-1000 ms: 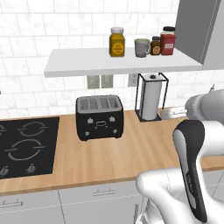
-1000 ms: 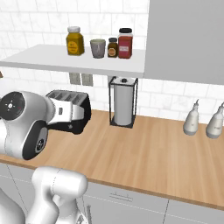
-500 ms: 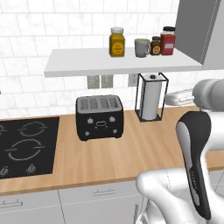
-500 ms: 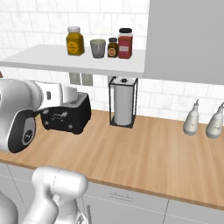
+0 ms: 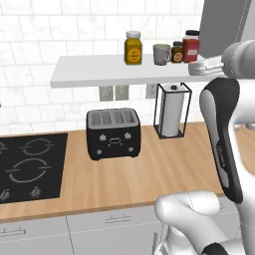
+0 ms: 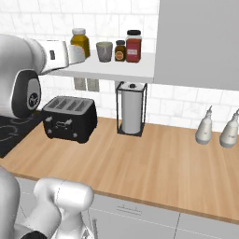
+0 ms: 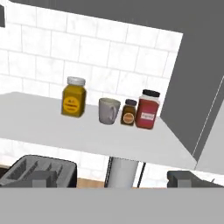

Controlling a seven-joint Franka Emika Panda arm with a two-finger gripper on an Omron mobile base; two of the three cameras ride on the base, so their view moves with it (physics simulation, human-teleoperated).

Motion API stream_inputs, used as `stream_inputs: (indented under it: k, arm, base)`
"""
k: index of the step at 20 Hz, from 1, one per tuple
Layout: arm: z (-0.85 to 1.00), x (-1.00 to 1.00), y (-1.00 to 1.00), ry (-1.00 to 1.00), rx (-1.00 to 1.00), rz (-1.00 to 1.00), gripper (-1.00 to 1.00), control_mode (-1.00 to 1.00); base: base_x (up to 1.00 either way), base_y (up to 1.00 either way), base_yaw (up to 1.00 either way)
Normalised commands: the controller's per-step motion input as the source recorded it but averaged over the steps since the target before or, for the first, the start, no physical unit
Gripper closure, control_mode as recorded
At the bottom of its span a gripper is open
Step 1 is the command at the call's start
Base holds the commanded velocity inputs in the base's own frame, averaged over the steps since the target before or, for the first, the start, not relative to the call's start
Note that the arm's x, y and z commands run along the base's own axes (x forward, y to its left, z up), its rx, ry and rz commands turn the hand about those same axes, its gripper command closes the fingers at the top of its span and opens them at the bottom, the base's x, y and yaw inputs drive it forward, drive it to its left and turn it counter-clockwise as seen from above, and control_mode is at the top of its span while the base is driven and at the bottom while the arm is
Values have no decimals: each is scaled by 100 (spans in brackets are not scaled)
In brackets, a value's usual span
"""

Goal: Gather all objects into one cabinet and sort the glasses and bowls to opposite sides.

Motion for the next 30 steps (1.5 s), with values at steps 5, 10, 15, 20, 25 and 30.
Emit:
stream_inputs:
  k: [5, 10, 15, 20, 25, 30]
  arm:
    - [37, 57, -19, 0, 5, -2, -100, -100]
    - [-26, 55, -34, 3, 26, -2, -100, -100]
    - [0, 54, 6, -2, 15, 0, -100, -100]
    - [-46, 33, 21, 5, 0, 2, -100, -100]
    - [-34, 34, 7, 2, 0, 4, -100, -100]
    - [0, 29, 0, 0, 4, 0, -100, -100]
  base:
    - [0, 0, 0]
    - [0, 0, 0]
    - [0, 0, 0]
    - [0, 0, 0]
    - [0, 0, 0]
    - [0, 0, 0]
